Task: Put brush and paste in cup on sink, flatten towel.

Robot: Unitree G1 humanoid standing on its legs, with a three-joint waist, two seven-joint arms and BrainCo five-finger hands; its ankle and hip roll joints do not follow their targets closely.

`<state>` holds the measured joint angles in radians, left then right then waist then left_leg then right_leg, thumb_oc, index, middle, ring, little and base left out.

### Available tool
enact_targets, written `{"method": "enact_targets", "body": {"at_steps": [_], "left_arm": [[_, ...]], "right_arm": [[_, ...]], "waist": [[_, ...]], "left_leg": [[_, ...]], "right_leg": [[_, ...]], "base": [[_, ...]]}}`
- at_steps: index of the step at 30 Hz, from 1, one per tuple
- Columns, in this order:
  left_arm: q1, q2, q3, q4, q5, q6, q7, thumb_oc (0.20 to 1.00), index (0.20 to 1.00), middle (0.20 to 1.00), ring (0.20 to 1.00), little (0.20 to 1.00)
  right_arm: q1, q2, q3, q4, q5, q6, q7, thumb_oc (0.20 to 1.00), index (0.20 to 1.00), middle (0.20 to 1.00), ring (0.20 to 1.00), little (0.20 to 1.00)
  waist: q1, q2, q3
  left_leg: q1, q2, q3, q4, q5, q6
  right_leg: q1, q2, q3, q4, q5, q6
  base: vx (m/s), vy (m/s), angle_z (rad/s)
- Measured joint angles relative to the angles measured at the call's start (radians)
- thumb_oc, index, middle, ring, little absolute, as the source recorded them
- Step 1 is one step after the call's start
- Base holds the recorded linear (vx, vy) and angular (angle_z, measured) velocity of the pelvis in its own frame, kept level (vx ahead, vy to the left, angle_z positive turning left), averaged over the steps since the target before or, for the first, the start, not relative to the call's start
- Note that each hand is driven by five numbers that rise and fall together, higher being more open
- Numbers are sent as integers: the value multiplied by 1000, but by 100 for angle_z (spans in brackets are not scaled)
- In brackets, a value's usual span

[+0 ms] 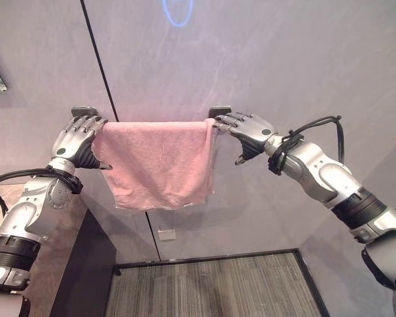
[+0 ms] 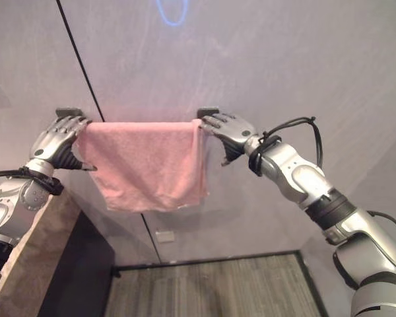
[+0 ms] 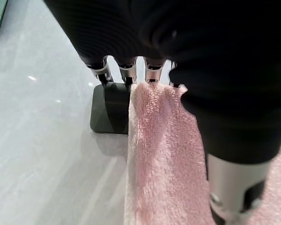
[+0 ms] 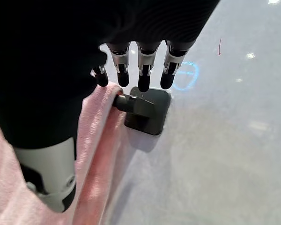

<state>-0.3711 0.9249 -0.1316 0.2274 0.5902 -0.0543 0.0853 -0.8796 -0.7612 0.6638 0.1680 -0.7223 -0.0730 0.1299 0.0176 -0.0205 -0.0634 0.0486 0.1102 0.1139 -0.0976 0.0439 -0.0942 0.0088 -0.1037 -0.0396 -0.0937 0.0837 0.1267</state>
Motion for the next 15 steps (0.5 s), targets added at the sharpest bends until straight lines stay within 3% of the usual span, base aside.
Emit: {"method": "enact_targets", "body": {"at_steps": [7,15], "left_arm": [[-13,-26,2,-9,-1,7,0,1000,1000,1000,1000,1000],[-11,-26,2,-21,-1,6,0,1000,1000,1000,1000,1000]], "right_arm": [[-53,52,36,85,-3,11,-15,1000,1000,1000,1000,1000],[-85,39,59,79,-49,11,17,1000,1000,1000,1000,1000]], "waist": [[10,0,0],[12,1,1]], "left_leg": [[-15,0,-8,0,1,-1],[-17,1,-17,0,1,-1]], "right_leg": [[-9,0,-3,0,0,-1],[-7,0,-16,0,-2,-2]], "base": [[12,2,3],[12,-3,2]]}}
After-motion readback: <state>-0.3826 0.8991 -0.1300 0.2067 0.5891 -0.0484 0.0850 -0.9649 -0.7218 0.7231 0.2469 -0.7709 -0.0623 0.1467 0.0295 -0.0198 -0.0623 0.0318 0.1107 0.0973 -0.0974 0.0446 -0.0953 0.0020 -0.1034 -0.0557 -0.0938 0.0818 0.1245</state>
